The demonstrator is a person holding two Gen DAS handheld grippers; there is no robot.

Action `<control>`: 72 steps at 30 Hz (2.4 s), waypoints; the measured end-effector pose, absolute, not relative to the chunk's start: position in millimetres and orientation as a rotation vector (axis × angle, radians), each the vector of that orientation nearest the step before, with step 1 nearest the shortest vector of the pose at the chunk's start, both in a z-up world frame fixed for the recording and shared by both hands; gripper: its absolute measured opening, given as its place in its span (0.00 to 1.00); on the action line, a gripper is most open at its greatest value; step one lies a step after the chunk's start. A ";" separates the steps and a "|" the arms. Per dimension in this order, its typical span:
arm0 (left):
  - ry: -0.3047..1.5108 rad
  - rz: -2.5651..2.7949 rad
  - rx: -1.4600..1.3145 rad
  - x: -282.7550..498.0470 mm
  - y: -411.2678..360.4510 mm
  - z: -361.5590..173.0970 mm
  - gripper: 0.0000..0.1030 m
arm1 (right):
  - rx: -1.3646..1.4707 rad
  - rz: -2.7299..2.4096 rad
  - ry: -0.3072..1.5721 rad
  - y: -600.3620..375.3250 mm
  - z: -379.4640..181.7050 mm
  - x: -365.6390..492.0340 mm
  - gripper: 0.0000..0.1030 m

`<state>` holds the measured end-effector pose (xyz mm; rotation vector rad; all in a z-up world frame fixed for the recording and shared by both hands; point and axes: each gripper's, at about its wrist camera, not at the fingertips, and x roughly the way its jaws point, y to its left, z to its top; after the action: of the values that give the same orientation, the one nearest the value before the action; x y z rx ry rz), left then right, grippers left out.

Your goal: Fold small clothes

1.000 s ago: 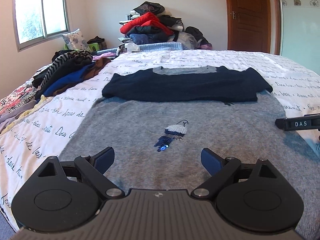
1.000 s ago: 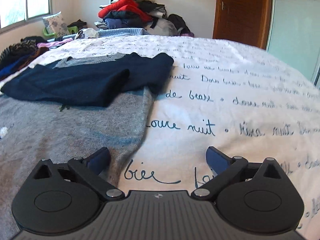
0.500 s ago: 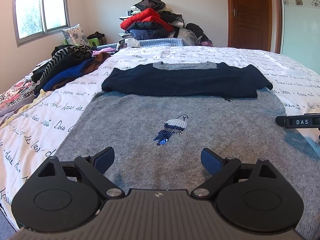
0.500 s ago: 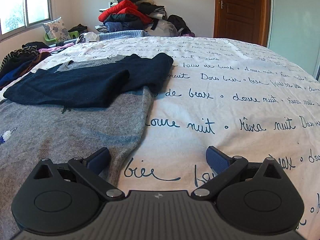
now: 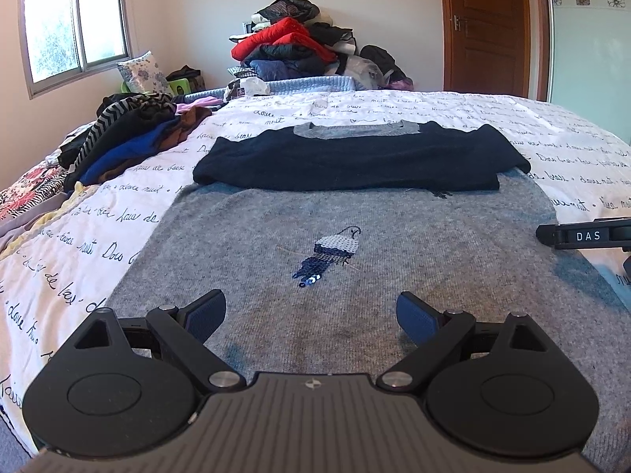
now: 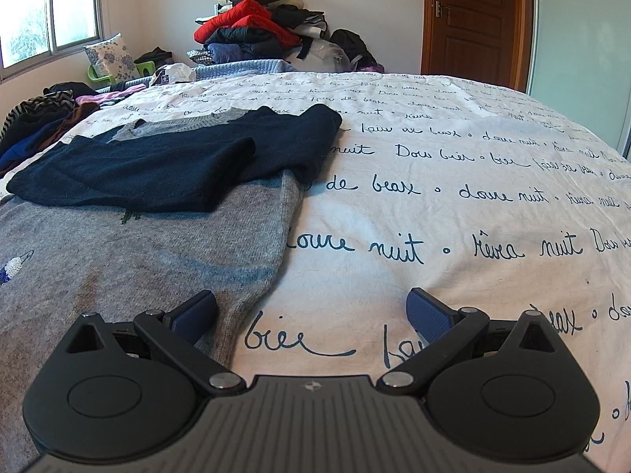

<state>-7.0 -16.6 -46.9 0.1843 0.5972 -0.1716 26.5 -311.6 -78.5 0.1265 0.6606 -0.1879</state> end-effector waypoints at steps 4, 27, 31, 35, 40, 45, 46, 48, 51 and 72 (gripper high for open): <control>0.603 -0.167 0.176 -5.3 -15.1 -46.7 0.89 | 0.127 -0.188 0.660 -311.6 -78.5 26.4 1.00; 0.619 -0.158 0.144 -0.8 -12.4 -44.4 0.89 | 0.127 -0.188 0.661 -311.5 -78.6 26.5 1.00; 0.625 -0.136 0.136 1.5 -11.0 -44.2 0.89 | 0.127 -0.188 0.660 -311.5 -78.6 26.2 1.00; 0.628 -0.123 0.123 3.5 -7.5 -44.3 0.89 | 0.127 -0.188 0.660 -311.5 -78.5 26.2 1.00; 0.627 -0.109 0.115 4.3 -4.3 -43.5 0.89 | 0.127 -0.188 0.660 -311.5 -78.5 26.0 1.00; 0.631 -0.112 0.101 4.0 -2.1 -42.9 0.89 | 0.127 -0.188 0.660 -311.5 -78.5 26.1 1.00; 0.630 -0.114 0.101 3.5 -2.3 -42.8 0.89 | 0.127 -0.188 0.660 -311.5 -78.5 25.9 1.00; 0.628 -0.119 0.105 2.6 -3.2 -42.7 0.89 | 0.127 -0.188 0.660 -311.5 -78.5 26.1 1.00; 0.623 -0.124 0.113 1.0 -5.2 -42.4 0.89 | 0.127 -0.188 0.660 -311.5 -78.5 25.8 1.00; 0.631 -0.114 0.093 0.3 -1.7 -42.9 0.89 | 0.127 -0.188 0.660 -311.6 -78.7 26.3 1.00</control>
<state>0.3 -1.7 -42.9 0.0932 0.6309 -0.1139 26.3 -311.6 -78.7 0.1268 0.6601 -0.1879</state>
